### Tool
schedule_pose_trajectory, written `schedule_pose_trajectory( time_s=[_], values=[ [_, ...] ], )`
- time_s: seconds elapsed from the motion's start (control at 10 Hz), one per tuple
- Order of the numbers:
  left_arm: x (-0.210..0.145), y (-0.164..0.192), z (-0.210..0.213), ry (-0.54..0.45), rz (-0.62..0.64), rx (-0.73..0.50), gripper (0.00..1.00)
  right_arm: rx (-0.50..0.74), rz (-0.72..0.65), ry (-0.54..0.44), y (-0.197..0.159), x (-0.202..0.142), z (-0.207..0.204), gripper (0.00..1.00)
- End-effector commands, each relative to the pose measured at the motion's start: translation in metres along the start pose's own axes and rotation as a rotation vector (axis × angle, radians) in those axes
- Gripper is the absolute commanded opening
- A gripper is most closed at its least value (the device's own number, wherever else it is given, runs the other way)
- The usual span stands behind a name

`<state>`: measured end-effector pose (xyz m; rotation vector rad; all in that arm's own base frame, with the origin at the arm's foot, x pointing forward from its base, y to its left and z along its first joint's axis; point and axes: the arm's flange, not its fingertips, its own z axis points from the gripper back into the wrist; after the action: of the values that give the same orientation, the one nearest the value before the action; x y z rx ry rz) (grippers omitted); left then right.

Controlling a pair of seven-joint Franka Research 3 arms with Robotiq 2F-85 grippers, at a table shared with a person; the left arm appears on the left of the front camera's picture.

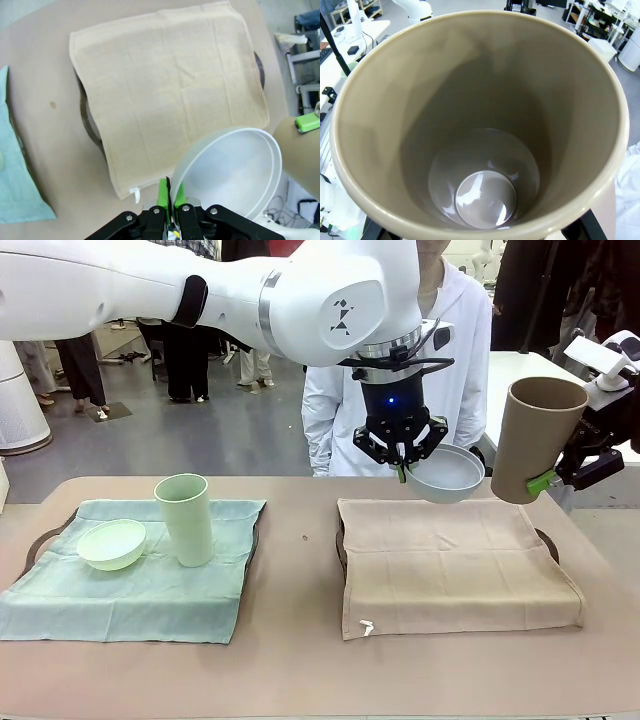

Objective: Set up a tray with a mat and arrange the tableware.
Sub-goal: Place the Picnic Bowl and Reusable plastic cup back onto the Handle tray in front of the human's position.

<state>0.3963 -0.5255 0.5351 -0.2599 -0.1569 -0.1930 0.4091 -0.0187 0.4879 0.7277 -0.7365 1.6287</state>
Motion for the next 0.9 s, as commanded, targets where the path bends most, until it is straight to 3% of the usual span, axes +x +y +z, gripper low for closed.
schedule_pose_trajectory(
  time_s=[0.0, 0.8],
  values=[
    [0.000, 0.000, 0.000, 0.000, 0.000, 0.000, 0.05, 0.000, 0.000, 0.000, 0.000, 0.000, 0.000, 0.80],
    [0.031, 0.047, -0.093, 0.035, 0.037, -0.027, 0.05, 0.054, -0.006, -0.127, -0.032, -0.107, -0.037, 0.80]
  ],
)
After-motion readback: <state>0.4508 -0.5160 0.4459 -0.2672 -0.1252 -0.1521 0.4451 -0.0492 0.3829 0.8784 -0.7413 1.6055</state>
